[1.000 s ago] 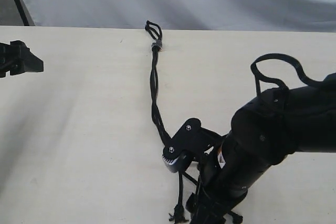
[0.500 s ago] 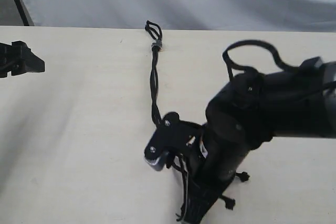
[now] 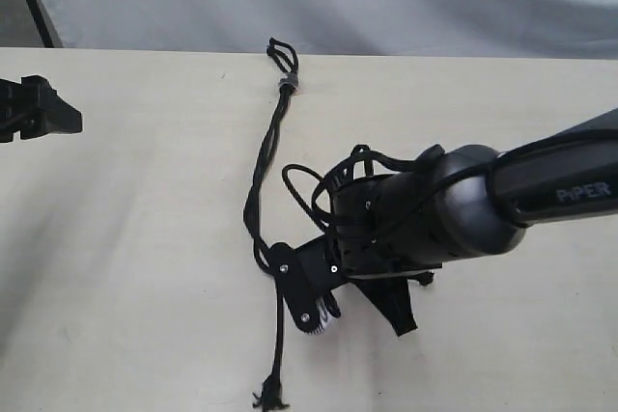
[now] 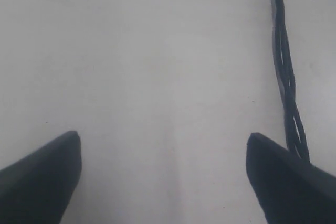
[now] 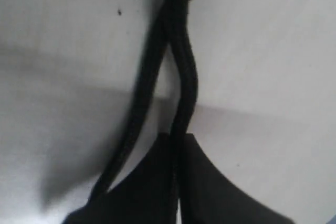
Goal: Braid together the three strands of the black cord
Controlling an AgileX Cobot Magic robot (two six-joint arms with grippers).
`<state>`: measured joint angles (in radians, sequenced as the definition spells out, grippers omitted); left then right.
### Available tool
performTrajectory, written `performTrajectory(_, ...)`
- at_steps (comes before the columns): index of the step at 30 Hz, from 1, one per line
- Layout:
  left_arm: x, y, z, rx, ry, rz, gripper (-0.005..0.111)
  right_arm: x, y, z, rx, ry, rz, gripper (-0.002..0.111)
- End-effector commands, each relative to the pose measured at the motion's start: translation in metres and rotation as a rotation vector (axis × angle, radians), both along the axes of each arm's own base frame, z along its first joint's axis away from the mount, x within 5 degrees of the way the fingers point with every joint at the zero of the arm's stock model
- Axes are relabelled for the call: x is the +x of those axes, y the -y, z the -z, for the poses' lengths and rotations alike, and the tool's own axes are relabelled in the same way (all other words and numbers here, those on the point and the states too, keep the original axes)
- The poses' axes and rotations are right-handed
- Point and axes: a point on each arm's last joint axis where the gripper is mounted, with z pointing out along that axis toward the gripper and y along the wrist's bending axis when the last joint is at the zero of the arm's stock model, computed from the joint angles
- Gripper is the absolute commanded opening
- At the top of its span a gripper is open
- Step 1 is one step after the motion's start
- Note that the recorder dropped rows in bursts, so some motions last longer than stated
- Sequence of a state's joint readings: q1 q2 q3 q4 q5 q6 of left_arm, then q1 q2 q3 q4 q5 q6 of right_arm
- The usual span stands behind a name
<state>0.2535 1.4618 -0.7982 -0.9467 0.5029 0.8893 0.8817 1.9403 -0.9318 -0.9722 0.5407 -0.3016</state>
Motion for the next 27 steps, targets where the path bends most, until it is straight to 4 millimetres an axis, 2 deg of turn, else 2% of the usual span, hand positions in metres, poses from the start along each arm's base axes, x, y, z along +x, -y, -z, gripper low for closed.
performTrajectory(1,0.0,0.0,0.0,-0.007,0.001,-0.001,0.08,0.01,0.009,0.019,0.015,-0.042,0.023,0.0)
performTrajectory(4,0.0,0.0,0.0,-0.004,0.003,-0.004,0.08,0.006,0.007,0.018,0.067,-0.094,0.067,0.0)
performTrajectory(8,0.0,0.0,0.0,-0.003,0.004,-0.006,0.08,-0.013,-0.003,0.007,0.135,-0.217,0.068,0.0)
performTrajectory(15,0.0,0.0,0.0,-0.007,0.001,-0.001,0.08,-0.053,-0.009,-0.019,0.251,-0.596,0.125,0.0)
performTrajectory(27,-0.001,0.002,0.0,-0.007,-0.004,0.029,0.08,-0.041,-0.015,-0.023,0.314,-0.457,0.025,0.003)
